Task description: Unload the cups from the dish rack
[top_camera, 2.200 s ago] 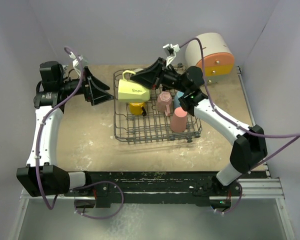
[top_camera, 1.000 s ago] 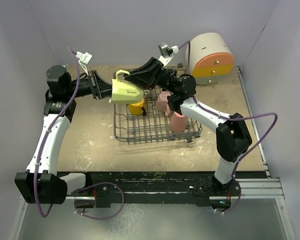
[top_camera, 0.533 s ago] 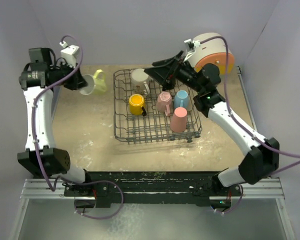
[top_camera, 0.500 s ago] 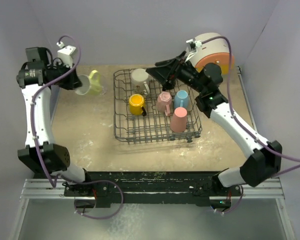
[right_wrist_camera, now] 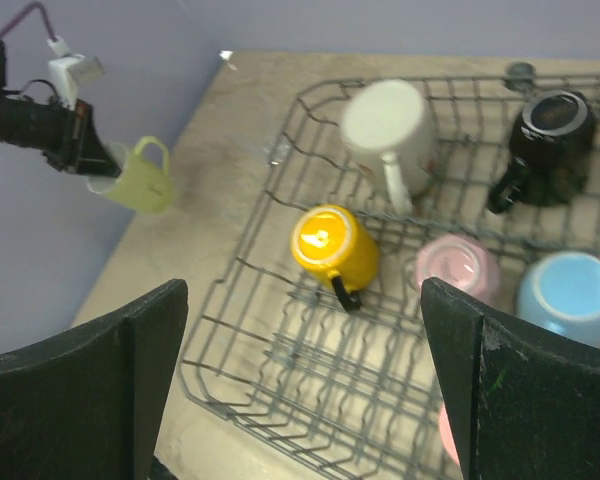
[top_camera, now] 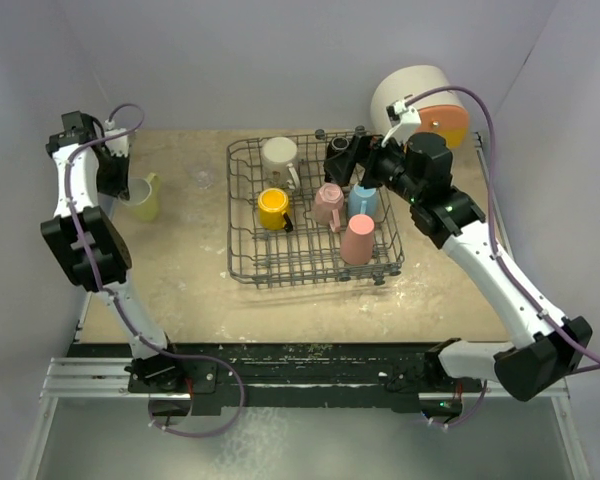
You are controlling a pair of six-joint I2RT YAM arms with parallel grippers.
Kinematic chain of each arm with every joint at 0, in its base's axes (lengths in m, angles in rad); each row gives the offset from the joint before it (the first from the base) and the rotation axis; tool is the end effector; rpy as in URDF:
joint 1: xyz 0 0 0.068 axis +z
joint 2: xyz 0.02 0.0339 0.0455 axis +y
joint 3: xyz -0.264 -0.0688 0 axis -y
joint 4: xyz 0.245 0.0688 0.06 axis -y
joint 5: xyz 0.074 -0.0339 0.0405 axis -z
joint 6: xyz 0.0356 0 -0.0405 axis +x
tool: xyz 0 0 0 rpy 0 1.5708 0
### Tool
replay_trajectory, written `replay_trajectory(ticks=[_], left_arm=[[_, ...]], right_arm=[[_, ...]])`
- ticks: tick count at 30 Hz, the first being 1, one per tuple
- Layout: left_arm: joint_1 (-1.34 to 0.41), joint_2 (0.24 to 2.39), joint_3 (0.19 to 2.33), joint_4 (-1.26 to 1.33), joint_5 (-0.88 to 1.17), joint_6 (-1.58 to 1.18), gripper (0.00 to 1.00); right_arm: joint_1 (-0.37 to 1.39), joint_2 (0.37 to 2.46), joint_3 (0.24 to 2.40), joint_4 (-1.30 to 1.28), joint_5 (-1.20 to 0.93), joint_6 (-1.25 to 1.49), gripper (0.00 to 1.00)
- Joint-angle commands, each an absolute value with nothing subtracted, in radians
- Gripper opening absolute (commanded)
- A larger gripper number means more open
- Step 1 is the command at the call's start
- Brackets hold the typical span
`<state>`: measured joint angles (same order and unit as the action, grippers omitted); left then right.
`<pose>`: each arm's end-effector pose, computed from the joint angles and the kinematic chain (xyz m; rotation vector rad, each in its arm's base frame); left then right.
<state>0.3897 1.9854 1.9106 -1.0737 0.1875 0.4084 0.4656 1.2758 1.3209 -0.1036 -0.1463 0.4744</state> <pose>0.3909 0.1534 0.2973 0.0791 2.6807 -0.0090 0.2607 0.1368 0.4307 -0.1095 1.6922 0.8331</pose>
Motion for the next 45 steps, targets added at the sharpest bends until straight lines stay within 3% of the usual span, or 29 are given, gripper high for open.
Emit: replay_trajectory(ticks=[1, 12, 31, 32, 34, 35, 41, 45], left_arm=[[0.354, 2.064, 2.073, -0.976, 0.160, 0.282, 0.00], [0.239, 2.323, 2.394, -1.052, 0.082, 0.183, 0.00], [0.245, 2.381, 2.391, -1.072, 0.022, 0.234, 0.00], [0.245, 2.376, 2.388, -1.065, 0.032, 0.230, 0.07], [0.244, 2.358, 2.368, -1.047, 0.056, 0.226, 0.41], [0.243, 2.344, 2.354, -1.032, 0.060, 0.222, 0.53], [0.244, 2.282, 2.330, -1.010, 0.105, 0.221, 0.78], [0.243, 2.212, 2.283, -0.985, 0.128, 0.226, 0.84]], right_arm=[[0.464, 1.203, 1.313, -0.203, -0.029, 0.413, 1.00], [0.462, 1.140, 1.248, -0.308, 0.049, 0.399, 1.00], [0.463, 1.143, 1.276, -0.418, 0.110, 0.391, 1.00], [0.462, 1.149, 1.274, -0.429, 0.135, 0.391, 1.00], [0.463, 1.160, 1.266, -0.451, 0.181, 0.392, 1.00], [0.462, 1.166, 1.260, -0.462, 0.207, 0.394, 1.00], [0.463, 1.233, 1.212, -0.503, 0.303, 0.397, 1.00], [0.463, 1.257, 1.174, -0.502, 0.309, 0.405, 1.00]])
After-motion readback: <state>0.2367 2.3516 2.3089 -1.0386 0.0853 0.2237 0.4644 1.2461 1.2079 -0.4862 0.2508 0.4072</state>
